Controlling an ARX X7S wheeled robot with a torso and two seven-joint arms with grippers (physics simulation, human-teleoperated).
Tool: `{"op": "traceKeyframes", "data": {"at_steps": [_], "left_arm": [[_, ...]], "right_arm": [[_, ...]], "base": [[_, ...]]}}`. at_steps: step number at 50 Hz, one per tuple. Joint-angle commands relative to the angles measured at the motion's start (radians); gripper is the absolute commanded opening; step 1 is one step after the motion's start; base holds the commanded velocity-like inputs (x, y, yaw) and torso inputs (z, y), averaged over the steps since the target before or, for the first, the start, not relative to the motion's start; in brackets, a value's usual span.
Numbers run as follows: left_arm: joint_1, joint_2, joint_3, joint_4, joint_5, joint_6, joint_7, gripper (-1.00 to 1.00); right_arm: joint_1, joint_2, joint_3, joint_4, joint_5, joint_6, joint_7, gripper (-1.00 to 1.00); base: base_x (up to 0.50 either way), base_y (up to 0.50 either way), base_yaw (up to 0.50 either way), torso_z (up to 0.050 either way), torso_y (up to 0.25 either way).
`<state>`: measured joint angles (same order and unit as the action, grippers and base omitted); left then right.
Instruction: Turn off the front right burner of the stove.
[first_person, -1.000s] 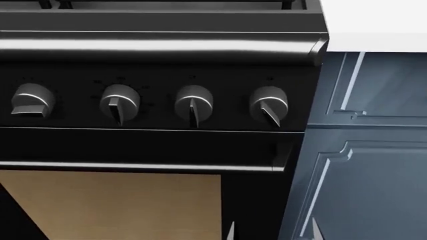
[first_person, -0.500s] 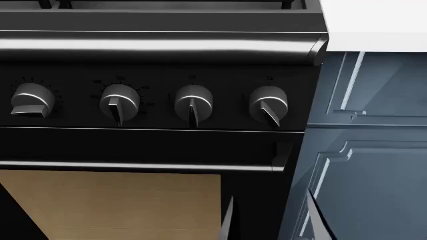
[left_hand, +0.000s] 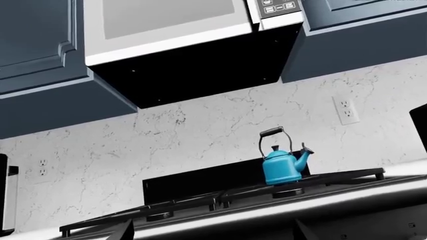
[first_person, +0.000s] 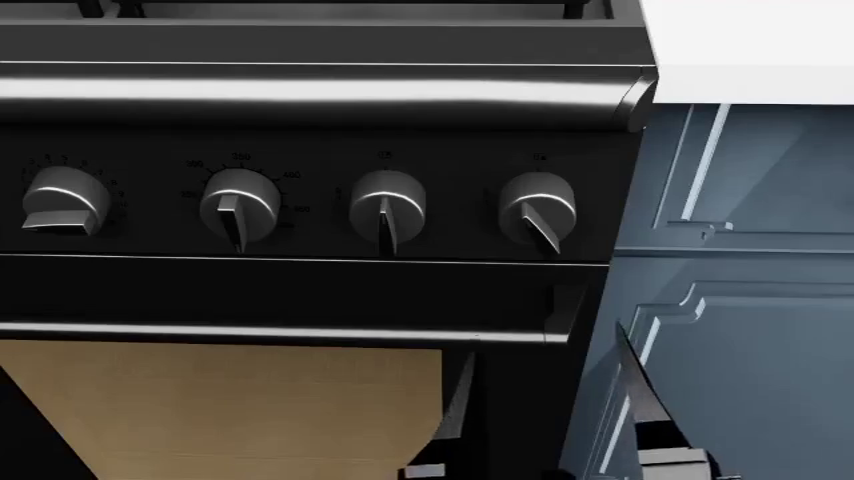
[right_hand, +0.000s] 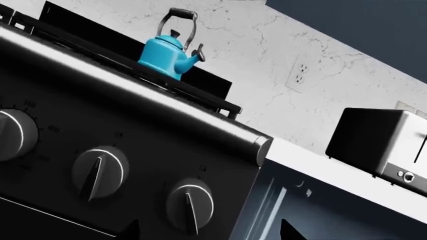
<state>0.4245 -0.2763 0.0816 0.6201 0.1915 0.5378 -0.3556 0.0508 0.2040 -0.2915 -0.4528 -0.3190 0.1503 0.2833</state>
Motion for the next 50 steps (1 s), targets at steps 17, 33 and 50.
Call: {"op": "traceKeyframes", "data": {"at_steps": [17,33,50], "left_arm": [[0.002,-0.013,0.006,-0.003,-0.003,0.004,-0.017,1.0],[-0.004,-0.02,0.015,0.0,-0.015,0.004,-0.023,1.0],[-0.013,-0.023,0.022,0.001,-0.015,-0.005,-0.029,1.0]], "right_arm": [[0.106,-0.001,-0.022,0.067,0.017,0.061,-0.021,1.0],[0.175,-0.003,-0.039,0.119,0.015,0.099,-0.033,1.0],[0.214,-0.002,-0.048,0.153,0.014,0.122,-0.03,1.0]], "base": [[0.0,0.0,0.0,0.0,0.0],[0.0,0.0,0.0,0.0,0.0],[0.0,0.0,0.0,0.0,0.0]]}}
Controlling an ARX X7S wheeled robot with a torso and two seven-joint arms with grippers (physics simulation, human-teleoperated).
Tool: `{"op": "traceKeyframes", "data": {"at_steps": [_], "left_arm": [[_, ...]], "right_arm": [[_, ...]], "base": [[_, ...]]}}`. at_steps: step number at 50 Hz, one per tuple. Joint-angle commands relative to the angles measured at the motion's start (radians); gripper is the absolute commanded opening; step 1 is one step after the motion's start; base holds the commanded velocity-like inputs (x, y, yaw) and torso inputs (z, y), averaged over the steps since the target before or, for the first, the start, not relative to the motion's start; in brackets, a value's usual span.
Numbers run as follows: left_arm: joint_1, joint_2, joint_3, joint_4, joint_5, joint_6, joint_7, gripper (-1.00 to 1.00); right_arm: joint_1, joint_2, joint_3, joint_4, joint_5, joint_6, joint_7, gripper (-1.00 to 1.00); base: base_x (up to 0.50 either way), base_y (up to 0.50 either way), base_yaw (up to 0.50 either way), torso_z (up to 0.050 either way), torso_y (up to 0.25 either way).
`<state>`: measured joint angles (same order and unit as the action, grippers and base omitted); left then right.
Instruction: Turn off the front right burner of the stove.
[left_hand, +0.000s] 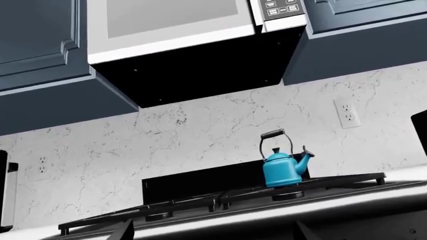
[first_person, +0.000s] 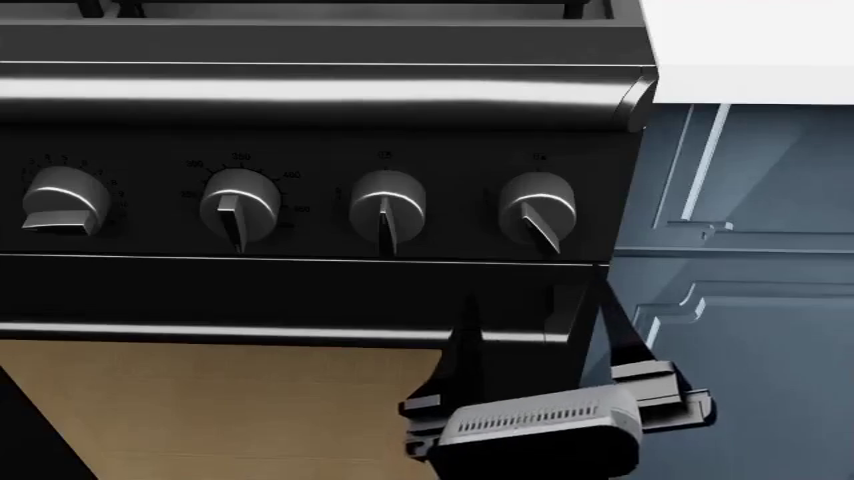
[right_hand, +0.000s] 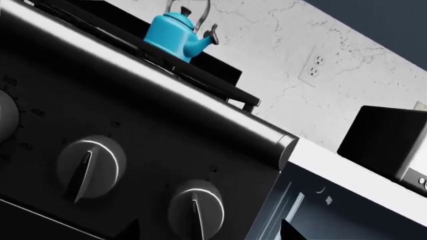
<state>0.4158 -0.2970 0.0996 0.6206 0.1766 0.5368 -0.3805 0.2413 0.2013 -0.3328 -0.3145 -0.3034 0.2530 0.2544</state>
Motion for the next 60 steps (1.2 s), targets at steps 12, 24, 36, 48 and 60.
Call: {"op": "traceKeyframes", "data": {"at_steps": [12,24,36,48,60], "left_arm": [[-0.001,-0.009,0.006,0.001,0.001,0.0,-0.011,1.0],[0.003,-0.013,0.007,0.002,0.002,0.001,-0.018,1.0],[0.001,-0.016,0.011,0.001,0.004,-0.002,-0.024,1.0],[0.004,-0.022,0.012,0.003,0.005,-0.003,-0.029,1.0],[0.002,-0.026,0.015,0.004,0.005,-0.004,-0.034,1.0]], "right_arm": [[0.056,0.003,-0.011,0.055,-0.005,0.018,0.011,1.0],[0.102,-0.002,-0.02,0.117,-0.001,0.01,0.021,1.0],[0.116,-0.009,-0.018,0.129,0.043,0.035,-0.008,1.0],[0.122,-0.013,-0.018,0.127,0.074,0.077,-0.033,1.0],[0.141,-0.014,-0.027,0.138,0.067,0.106,-0.028,1.0]], "base": [[0.0,0.0,0.0,0.0,0.0],[0.0,0.0,0.0,0.0,0.0],[0.0,0.0,0.0,0.0,0.0],[0.0,0.0,0.0,0.0,0.0],[0.0,0.0,0.0,0.0,0.0]]}}
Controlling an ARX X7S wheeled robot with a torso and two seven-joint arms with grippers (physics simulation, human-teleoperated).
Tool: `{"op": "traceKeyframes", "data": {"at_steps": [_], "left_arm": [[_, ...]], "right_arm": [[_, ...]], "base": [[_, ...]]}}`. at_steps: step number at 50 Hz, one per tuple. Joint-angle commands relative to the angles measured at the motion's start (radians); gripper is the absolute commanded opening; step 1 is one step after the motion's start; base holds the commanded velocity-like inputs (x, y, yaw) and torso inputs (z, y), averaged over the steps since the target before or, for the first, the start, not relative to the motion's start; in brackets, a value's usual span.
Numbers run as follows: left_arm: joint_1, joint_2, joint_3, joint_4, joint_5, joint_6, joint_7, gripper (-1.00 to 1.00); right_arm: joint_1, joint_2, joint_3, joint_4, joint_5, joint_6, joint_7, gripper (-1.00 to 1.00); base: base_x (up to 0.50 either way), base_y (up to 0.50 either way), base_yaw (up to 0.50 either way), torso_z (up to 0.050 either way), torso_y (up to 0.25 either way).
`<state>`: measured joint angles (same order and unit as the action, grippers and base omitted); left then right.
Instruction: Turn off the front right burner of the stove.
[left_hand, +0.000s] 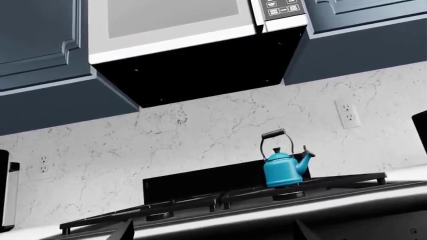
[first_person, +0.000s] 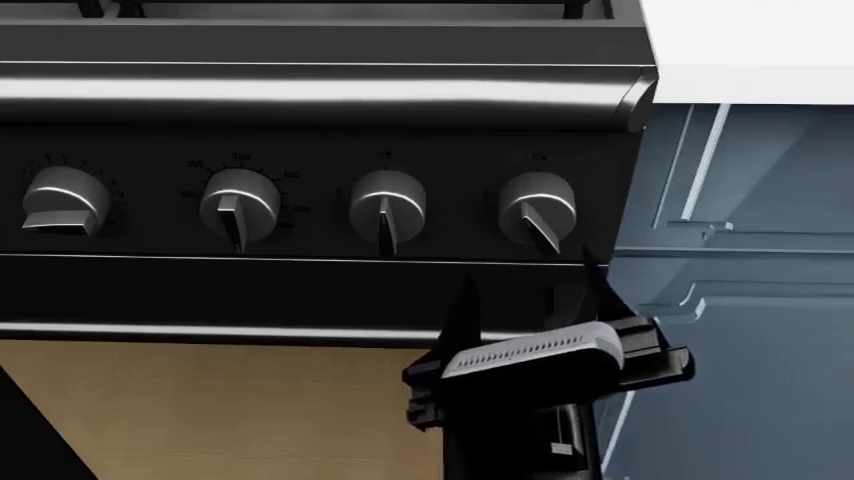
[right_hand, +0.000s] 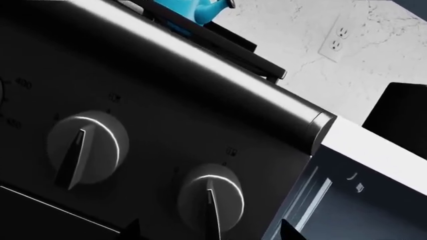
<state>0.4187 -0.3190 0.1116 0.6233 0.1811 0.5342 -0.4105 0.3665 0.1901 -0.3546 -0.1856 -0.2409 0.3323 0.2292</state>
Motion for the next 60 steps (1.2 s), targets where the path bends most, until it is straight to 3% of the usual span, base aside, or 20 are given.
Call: {"op": "traceKeyframes", "data": {"at_steps": [1,60], "left_arm": [[-0.002,-0.003,0.003,0.001,0.001,-0.002,-0.005,1.0],[-0.005,-0.021,0.015,0.0,-0.001,-0.011,-0.03,1.0]], "right_arm": [[0.019,-0.003,-0.008,0.012,0.001,0.034,-0.002,1.0],[0.151,0.009,-0.044,0.213,0.001,0.031,0.028,1.0]], "base": [[0.0,0.0,0.0,0.0,0.0],[0.0,0.0,0.0,0.0,0.0]]}}
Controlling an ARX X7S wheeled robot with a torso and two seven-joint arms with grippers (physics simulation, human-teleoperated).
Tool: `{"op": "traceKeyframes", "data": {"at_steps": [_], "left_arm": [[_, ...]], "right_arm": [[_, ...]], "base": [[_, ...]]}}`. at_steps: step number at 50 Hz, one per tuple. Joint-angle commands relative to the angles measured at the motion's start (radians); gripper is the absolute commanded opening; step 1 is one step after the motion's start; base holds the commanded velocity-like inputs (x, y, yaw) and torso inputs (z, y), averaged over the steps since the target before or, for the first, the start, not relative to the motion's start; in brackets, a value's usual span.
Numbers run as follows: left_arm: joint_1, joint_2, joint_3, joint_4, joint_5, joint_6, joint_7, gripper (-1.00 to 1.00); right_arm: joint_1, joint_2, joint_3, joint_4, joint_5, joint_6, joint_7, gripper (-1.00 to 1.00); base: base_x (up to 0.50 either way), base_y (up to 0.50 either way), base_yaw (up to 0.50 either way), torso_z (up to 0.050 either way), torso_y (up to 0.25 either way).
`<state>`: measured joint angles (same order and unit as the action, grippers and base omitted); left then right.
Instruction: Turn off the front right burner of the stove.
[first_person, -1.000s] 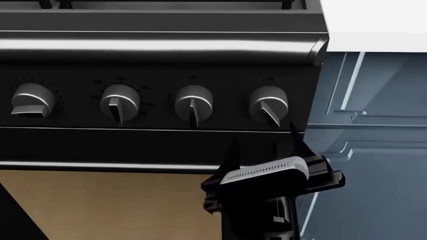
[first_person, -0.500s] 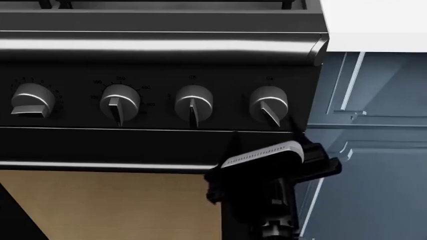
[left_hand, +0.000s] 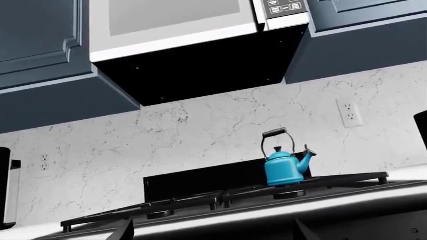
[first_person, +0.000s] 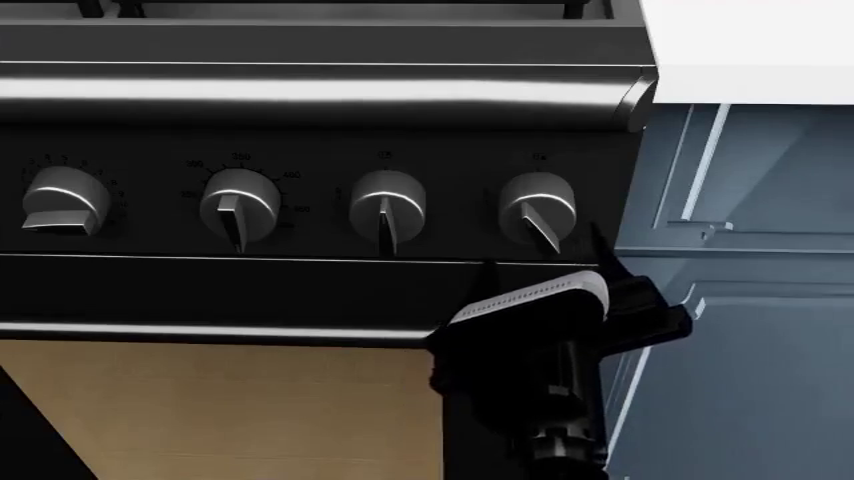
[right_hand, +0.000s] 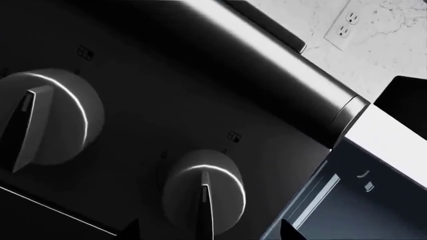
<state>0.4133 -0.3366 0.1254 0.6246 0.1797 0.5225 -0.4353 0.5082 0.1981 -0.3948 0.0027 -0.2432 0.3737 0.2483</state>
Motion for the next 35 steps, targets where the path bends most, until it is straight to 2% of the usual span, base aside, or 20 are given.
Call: {"op": "traceKeyframes", "data": {"at_steps": [1,35], "left_arm": [[0.001,-0.004,0.001,-0.001,0.001,0.0,-0.006,1.0],[-0.007,-0.01,0.011,0.003,0.004,-0.011,-0.016,1.0]], "right_arm": [[0.009,0.001,-0.005,0.024,0.003,-0.009,0.009,1.0],[0.04,0.0,-0.022,0.047,0.025,-0.023,0.011,1.0]], "base": [[0.0,0.0,0.0,0.0,0.0],[0.0,0.0,0.0,0.0,0.0]]}}
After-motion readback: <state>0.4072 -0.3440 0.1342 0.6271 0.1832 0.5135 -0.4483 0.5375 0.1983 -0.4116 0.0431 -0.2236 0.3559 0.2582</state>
